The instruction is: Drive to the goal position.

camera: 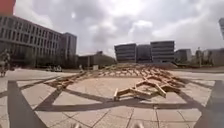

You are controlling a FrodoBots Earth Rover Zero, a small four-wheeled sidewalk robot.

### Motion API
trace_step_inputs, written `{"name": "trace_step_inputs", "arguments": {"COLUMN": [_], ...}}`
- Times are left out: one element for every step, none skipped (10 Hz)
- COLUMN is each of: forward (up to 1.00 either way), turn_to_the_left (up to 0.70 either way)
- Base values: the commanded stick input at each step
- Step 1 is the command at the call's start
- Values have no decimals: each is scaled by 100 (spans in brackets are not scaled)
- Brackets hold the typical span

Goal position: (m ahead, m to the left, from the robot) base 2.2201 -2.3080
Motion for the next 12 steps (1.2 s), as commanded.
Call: {"name": "trace_step_inputs", "arguments": {"forward": [0,0,0,0,0,0,0,0,0,0,0,0], "turn_to_the_left": [-60,-60,-60,-60,-60,-60,-60,-60,-60,-60,-60,-60]}}
